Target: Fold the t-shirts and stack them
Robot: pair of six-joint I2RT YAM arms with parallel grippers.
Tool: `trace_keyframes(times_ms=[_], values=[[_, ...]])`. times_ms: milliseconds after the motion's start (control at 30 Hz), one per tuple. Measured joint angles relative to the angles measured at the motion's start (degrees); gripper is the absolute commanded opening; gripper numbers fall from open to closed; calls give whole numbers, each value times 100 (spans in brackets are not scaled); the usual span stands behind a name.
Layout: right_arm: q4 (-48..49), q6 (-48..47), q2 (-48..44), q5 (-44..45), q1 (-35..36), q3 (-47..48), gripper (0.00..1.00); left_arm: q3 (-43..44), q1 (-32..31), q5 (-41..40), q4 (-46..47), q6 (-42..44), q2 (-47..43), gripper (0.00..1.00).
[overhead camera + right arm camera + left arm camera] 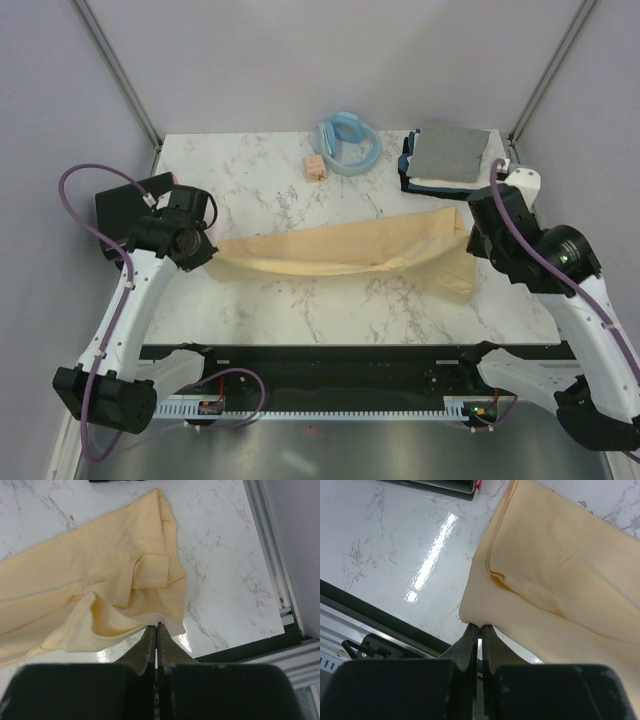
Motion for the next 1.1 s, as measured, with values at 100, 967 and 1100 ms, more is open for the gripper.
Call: trace_keyframes(times_ms=[100, 967, 1100], values=[[13, -170, 426, -46, 0, -20, 0, 33, 0, -22, 31, 0, 352, 2], [798, -1851, 2131, -195, -1200, 4, 0, 715, 63, -55, 315, 608, 2081, 2], [820, -1921, 1884, -197, -1207, -4, 0, 444, 63, 125, 345, 870, 1790, 2]])
